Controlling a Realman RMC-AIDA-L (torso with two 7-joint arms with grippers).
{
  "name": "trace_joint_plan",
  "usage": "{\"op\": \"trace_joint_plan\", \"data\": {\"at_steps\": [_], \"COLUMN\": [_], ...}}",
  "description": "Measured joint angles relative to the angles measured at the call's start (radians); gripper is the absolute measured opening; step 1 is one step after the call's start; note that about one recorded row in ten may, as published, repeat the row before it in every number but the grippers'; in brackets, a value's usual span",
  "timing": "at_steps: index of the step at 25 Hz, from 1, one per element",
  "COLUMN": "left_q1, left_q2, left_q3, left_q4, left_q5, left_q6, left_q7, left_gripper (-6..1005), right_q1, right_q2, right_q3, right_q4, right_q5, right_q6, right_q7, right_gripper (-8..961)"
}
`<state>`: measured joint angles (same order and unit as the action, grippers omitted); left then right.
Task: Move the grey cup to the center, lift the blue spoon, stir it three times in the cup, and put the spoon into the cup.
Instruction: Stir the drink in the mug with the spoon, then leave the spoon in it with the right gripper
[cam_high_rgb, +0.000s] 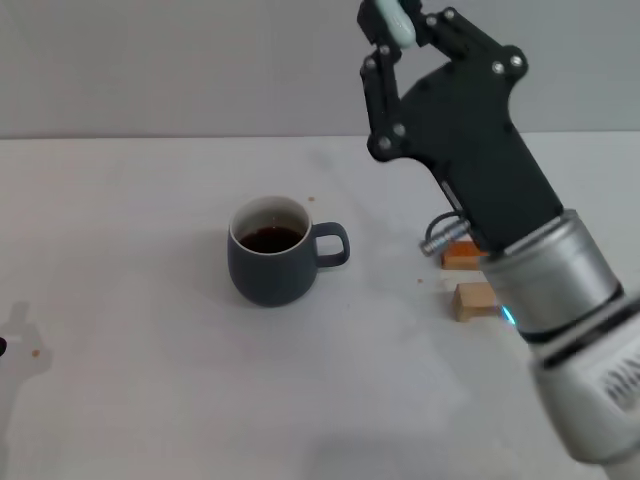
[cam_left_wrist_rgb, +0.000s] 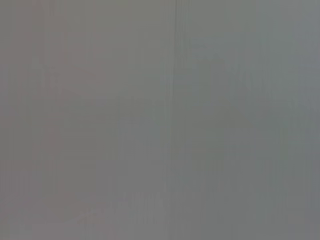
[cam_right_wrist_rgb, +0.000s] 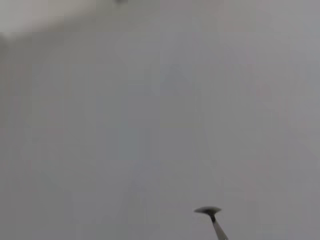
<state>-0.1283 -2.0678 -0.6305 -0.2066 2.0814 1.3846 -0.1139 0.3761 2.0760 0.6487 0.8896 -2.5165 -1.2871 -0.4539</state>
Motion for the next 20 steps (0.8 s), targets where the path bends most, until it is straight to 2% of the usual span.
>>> {"op": "trace_joint_plan", "data": {"at_steps": [4, 8, 10, 11, 12, 14, 16, 18, 20], "left_q1": [0.001, 0.001, 0.001, 0.001, 0.001, 0.002, 0.004, 0.005, 0.006], "left_q2": [-0.001, -0.001, -0.001, -0.002, -0.003, -0.003, -0.004, -0.004, -0.005], "left_q3": [0.0, 0.0, 0.0, 0.0, 0.0, 0.0, 0.0, 0.0, 0.0], "left_q4": [-0.002, -0.004, -0.004, -0.004, -0.005, -0.004, -0.004, -0.005, -0.005], "left_q5": [0.0, -0.001, -0.002, -0.002, -0.002, -0.003, -0.004, -0.005, -0.005], "left_q6": [0.0, -0.003, -0.004, -0.004, -0.003, -0.002, -0.002, -0.003, -0.004], "left_q7": [0.0, 0.003, 0.003, 0.004, 0.004, 0.003, 0.003, 0.003, 0.003], "left_gripper": [-2, -2, -2, -2, -2, -2, -2, -2, -2], "right_q1": [0.026, 0.008, -0.005, -0.02, -0.02, -0.028, -0.031, -0.034, -0.038], "right_q2": [-0.003, -0.019, -0.034, -0.066, -0.066, -0.1, -0.118, -0.122, -0.117], "right_q3": [0.007, 0.062, 0.088, 0.117, 0.117, 0.153, 0.202, 0.246, 0.296], "right_q4": [-0.072, -0.005, 0.055, 0.161, 0.161, 0.296, 0.412, 0.491, 0.571], "right_q5": [-0.04, -0.08, -0.102, -0.106, -0.106, -0.108, -0.123, -0.148, -0.166], "right_q6": [-0.113, -0.047, 0.018, 0.143, 0.143, 0.344, 0.567, 0.731, 0.902], "right_q7": [0.136, 0.168, 0.172, 0.179, 0.179, 0.184, 0.184, 0.185, 0.186], "right_gripper": [163, 163, 163, 162, 162, 162, 162, 162, 162]}}
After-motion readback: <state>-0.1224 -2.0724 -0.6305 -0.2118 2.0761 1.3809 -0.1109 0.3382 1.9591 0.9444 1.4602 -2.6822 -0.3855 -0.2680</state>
